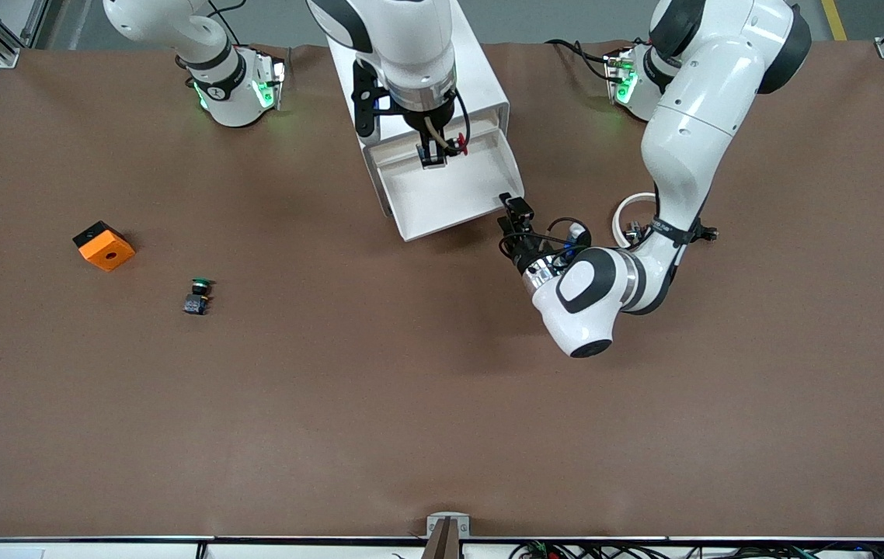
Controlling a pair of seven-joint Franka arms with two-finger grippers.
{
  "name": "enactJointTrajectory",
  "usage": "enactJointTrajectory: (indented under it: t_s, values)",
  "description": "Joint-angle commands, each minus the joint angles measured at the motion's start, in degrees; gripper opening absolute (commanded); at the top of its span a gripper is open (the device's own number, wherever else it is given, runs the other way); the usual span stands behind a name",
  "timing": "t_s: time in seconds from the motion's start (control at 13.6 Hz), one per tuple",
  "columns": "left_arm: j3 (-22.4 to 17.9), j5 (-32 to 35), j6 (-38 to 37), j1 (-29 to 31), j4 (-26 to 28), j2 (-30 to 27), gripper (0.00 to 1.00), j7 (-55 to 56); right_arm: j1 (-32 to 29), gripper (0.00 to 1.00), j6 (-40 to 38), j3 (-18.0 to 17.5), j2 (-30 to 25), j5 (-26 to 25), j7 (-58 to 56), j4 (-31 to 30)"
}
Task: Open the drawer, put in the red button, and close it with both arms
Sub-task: 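Lower the red button into the open drawer with the right gripper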
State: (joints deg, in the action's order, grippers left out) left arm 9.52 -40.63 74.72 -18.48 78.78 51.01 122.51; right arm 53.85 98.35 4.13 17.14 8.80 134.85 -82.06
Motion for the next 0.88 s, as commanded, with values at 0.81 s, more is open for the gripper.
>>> enactJointTrajectory:
  t_s: [0.81]
  values:
    - [1.2, 1.0, -3.5, 1.3, -3.3, -0.5, 1.00, -1.2, 9.1, 0.00, 14.5, 0.7, 8.3, 0.5, 13.3, -4.8]
